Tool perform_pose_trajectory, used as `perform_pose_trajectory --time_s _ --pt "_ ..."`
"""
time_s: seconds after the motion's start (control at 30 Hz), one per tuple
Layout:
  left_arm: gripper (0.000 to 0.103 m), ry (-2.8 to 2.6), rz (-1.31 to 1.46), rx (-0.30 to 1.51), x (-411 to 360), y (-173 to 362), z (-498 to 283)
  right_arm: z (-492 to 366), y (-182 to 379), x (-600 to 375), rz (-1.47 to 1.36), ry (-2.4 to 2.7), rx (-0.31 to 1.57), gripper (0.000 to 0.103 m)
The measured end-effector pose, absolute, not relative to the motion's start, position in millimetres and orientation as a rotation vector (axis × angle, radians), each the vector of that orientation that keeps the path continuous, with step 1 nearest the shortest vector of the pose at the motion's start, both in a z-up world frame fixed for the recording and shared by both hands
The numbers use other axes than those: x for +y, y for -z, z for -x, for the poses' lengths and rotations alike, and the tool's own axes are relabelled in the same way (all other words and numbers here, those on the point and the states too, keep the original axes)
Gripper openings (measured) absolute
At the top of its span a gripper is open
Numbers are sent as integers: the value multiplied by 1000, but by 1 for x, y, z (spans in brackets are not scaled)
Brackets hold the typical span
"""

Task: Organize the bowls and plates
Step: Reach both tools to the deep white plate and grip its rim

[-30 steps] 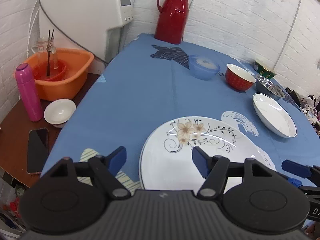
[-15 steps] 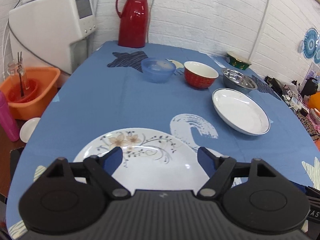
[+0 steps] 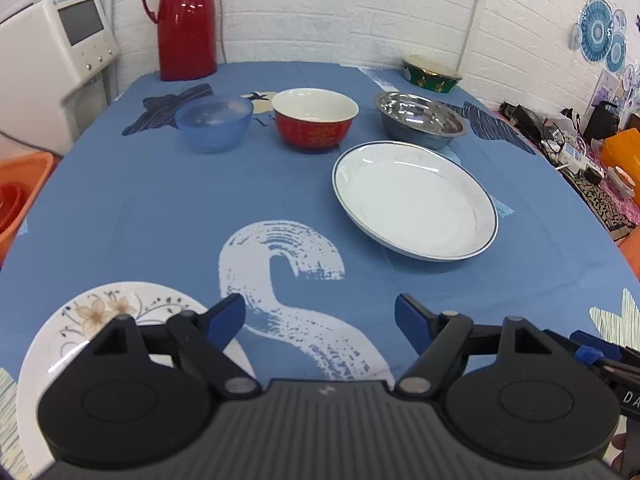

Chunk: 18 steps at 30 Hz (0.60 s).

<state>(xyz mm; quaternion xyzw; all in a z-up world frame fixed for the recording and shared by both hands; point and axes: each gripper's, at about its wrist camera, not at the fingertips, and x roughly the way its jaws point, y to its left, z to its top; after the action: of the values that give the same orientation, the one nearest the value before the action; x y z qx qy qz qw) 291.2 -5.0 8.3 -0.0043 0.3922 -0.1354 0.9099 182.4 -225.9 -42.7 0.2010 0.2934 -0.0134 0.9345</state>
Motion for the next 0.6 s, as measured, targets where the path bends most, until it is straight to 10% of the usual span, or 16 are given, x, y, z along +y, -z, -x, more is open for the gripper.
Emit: perform_pose_trajectory --time_s 0.6 --pt "78 345 160 1014 -25 3 -421 -329 34 -238 -228 -32 609 70"
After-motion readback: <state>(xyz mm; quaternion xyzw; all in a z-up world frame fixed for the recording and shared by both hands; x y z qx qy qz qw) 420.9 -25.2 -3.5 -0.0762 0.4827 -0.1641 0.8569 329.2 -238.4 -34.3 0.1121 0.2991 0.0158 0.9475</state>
